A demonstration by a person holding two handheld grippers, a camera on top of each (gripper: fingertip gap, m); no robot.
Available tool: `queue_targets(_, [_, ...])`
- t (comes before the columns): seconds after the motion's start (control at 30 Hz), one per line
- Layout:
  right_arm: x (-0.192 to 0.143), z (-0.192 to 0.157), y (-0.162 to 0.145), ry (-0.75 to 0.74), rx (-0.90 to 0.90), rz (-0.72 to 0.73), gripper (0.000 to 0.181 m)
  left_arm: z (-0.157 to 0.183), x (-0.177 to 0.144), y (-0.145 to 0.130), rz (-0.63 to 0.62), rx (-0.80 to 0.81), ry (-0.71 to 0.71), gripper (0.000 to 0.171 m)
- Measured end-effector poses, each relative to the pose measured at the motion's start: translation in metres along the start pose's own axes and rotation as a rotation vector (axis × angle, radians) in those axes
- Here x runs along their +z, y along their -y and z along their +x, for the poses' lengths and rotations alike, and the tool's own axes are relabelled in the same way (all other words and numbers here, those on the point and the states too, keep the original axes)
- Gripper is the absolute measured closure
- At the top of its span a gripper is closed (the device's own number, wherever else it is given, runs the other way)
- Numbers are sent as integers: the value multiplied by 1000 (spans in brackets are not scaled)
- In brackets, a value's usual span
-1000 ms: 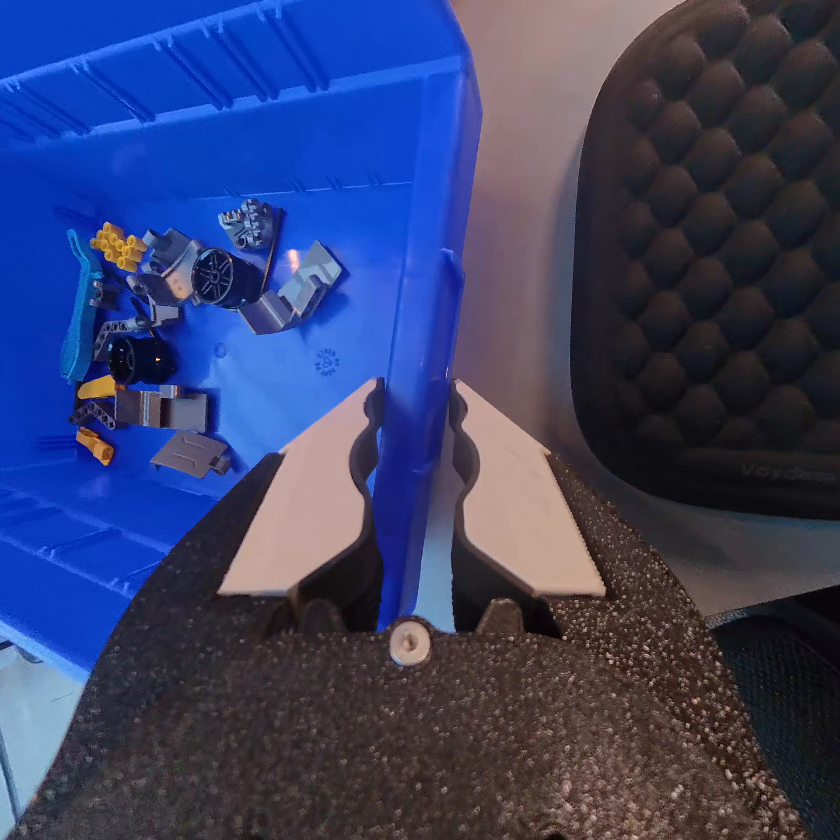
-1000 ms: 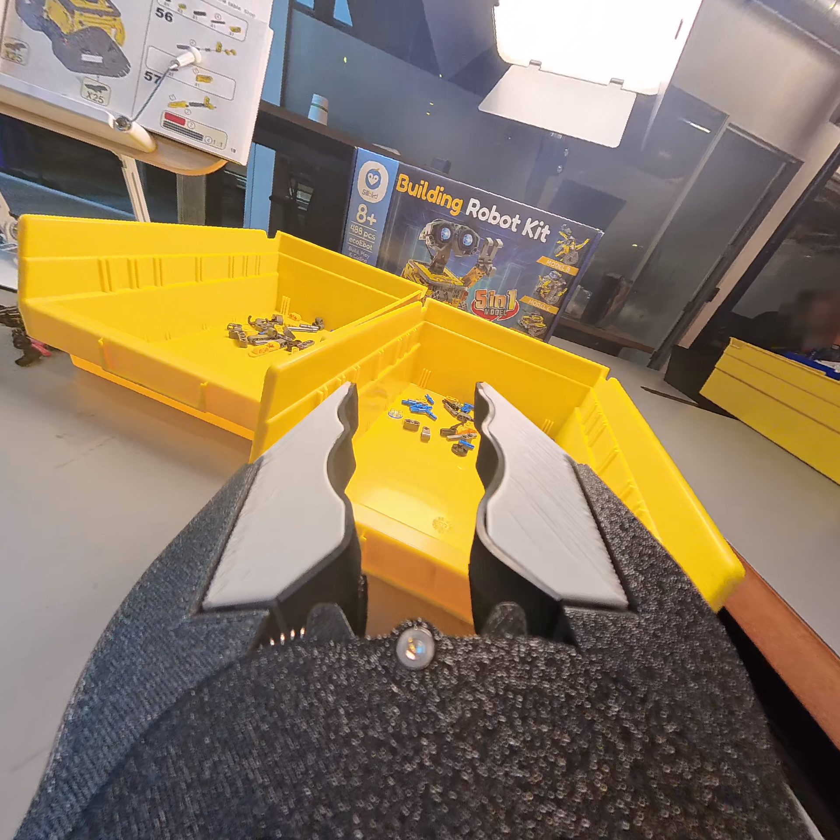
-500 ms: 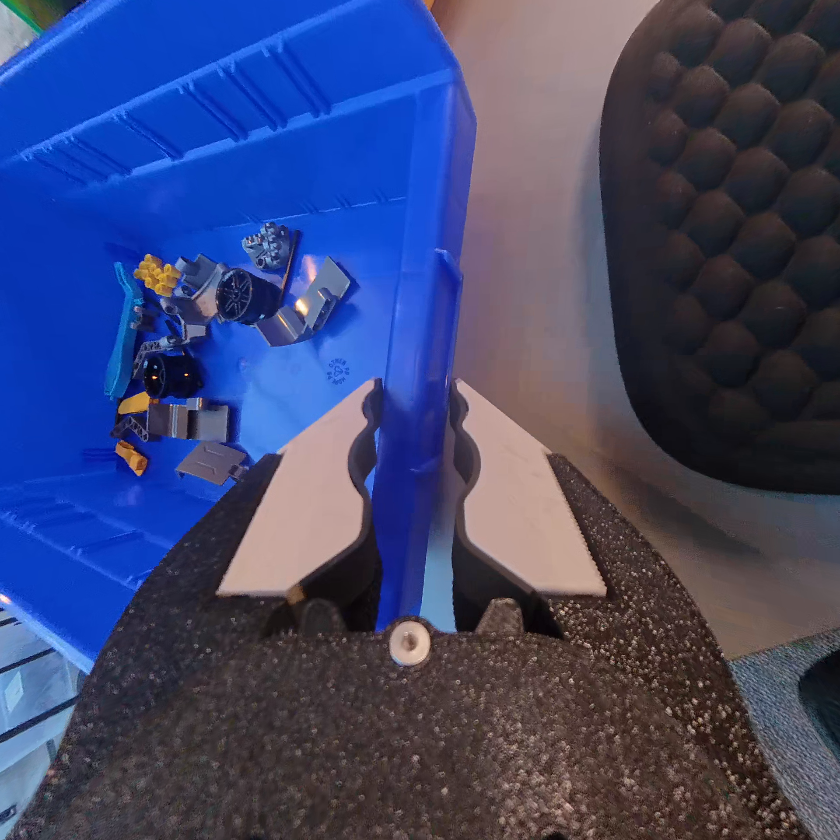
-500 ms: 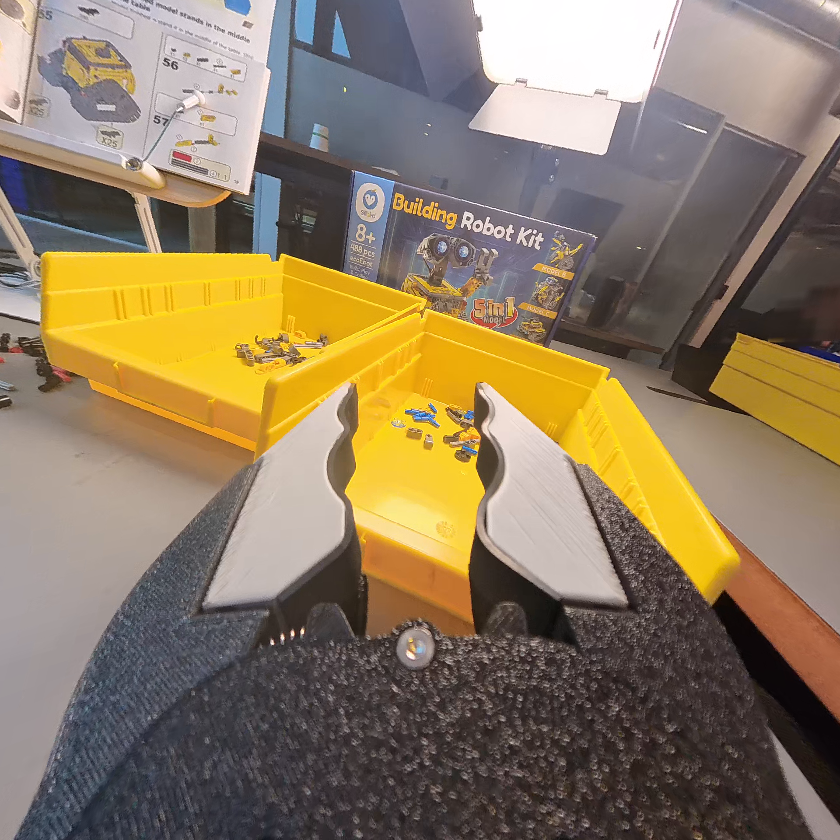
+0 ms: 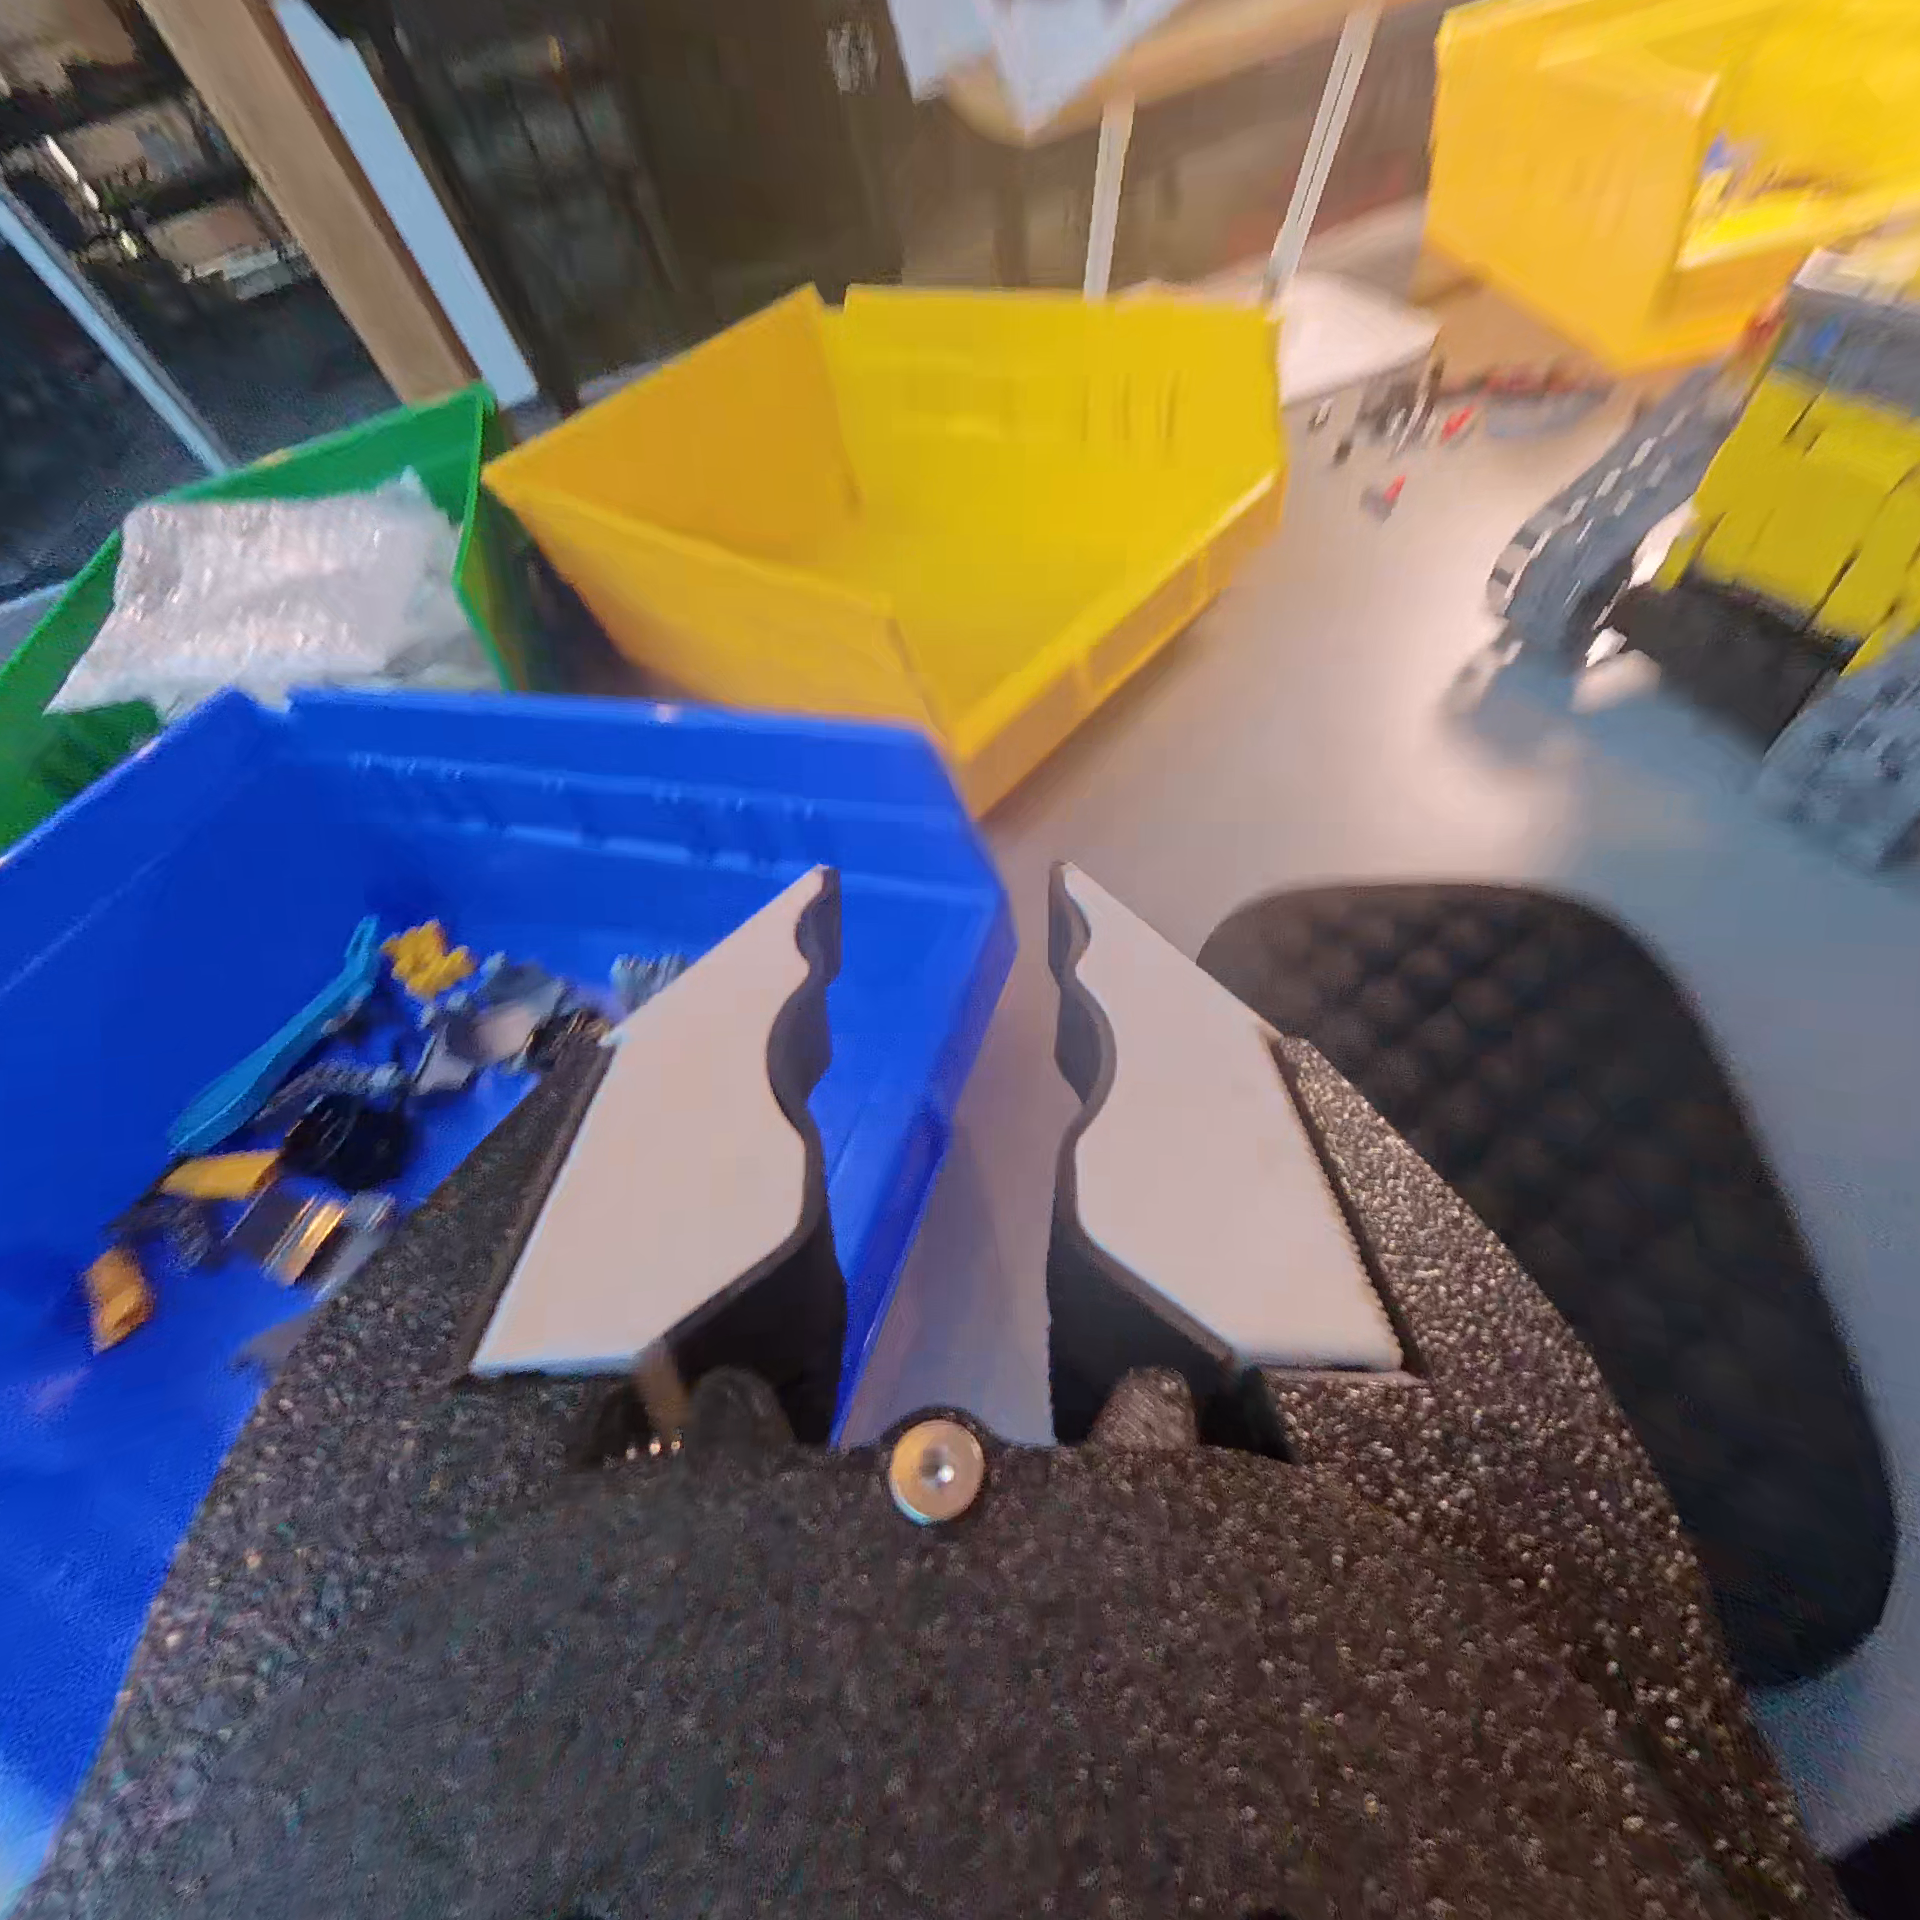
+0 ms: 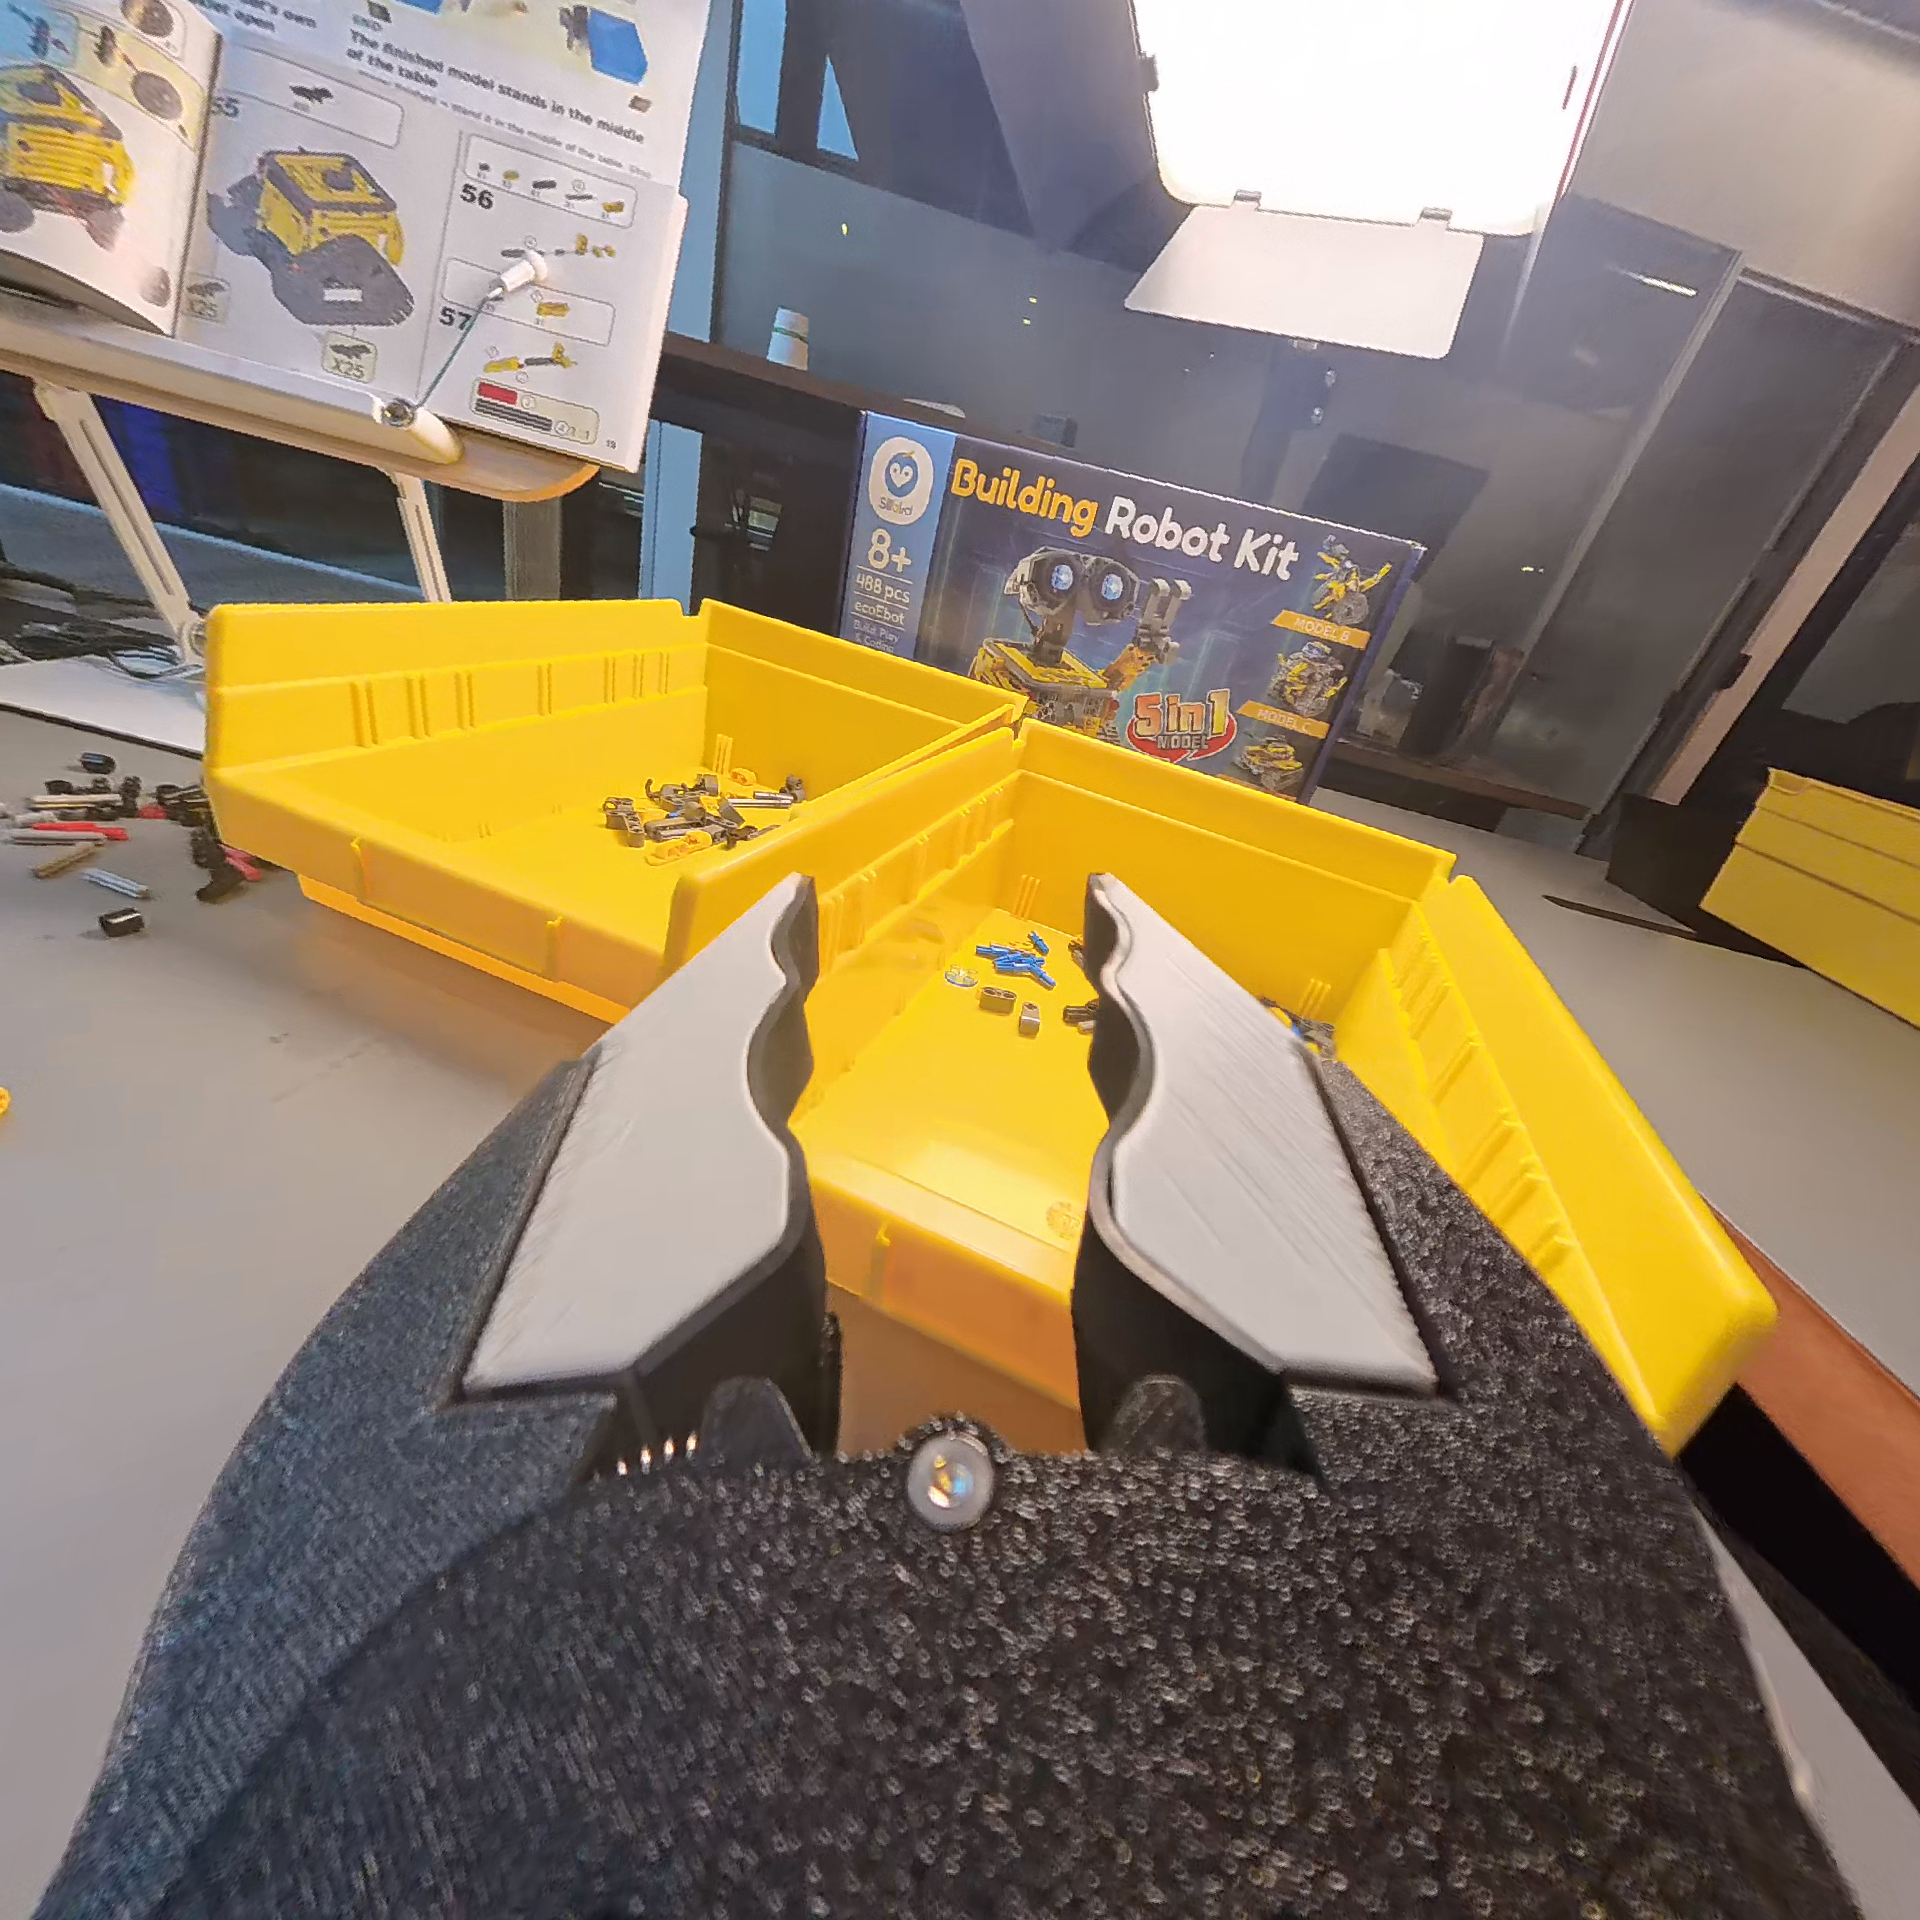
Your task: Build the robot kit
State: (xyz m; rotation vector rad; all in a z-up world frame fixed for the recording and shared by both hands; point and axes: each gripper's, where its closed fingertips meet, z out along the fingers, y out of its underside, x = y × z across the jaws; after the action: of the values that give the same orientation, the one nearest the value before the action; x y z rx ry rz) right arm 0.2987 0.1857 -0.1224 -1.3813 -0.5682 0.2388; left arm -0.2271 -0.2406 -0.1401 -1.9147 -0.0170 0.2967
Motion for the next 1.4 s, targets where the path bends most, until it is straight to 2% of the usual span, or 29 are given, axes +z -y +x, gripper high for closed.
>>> queue_targets(0.17, [-1,-9,4,30,-14,5,130,33,37,67,274,-145,-119,116])
queue_targets(0.4, [-1,-23,6,82,-50,2,130,73,100,110,338,-168,-179,102])
queue_targets(0.57, [-1,-37,9,140,-59,5,129,96,140,101,275,-87,-191,99])
queue_targets(0.67, [-1,-48,10,178,-72,6,129,107,153,84,235,-109,-222,101])
queue_targets(0.9, [0,-96,12,380,-140,-5,135,111,155,80,222,-82,-213,105])
queue_targets(1.13, [4,-134,28,564,-5,-55,130,122,164,71,154,2,-218,104])
queue_targets(1.27, [22,-161,28,662,-24,-181,126,127,165,69,143,41,-216,104])
queue_targets(1.4, [58,-179,-2,669,-71,-453,125,129,164,70,152,50,-221,105])
